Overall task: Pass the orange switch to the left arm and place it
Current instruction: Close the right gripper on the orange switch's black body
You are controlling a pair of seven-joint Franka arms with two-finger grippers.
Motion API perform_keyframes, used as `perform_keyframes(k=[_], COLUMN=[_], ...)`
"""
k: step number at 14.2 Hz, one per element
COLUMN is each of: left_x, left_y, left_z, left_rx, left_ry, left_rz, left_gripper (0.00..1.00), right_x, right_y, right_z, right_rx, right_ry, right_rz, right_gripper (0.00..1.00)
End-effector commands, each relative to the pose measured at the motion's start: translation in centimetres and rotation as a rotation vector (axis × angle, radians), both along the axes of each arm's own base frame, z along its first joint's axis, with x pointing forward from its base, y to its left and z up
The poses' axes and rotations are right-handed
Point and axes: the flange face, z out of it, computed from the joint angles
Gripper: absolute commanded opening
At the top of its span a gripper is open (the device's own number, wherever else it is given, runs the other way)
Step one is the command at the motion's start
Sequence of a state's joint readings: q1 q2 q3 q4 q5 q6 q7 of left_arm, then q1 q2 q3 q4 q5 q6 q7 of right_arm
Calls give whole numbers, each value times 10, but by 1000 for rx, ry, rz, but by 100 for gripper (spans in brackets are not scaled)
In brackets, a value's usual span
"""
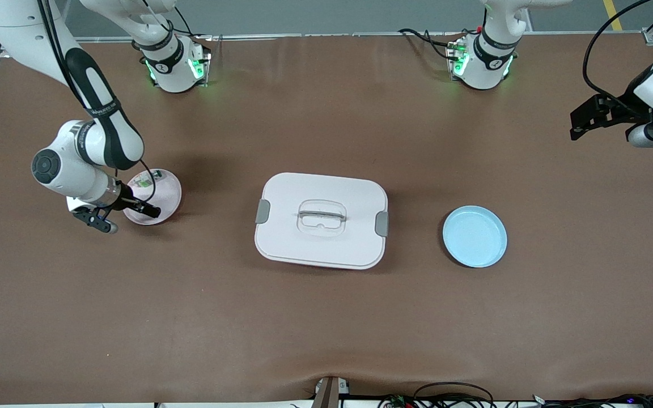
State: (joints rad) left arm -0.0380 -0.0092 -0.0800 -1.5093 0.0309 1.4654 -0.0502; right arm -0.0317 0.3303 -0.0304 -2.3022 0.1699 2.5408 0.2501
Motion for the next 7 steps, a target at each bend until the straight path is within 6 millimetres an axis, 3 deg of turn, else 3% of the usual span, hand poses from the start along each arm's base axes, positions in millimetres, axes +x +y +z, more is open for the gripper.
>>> perform_keyframes(k=[1,7], left_x=[-5,-5], left_y=[-1,-3], left_z=[2,1], left_rx=[-13,-13], left_ry=[11,14], left_rz=[6,3], left_gripper=[100,100], right_x=[-1,-6], right_y=[1,5], right_z=[-5,-13], right_rx=[12,11], right_ry=[13,33], right_rz=[-21,-13], right_gripper=[100,100])
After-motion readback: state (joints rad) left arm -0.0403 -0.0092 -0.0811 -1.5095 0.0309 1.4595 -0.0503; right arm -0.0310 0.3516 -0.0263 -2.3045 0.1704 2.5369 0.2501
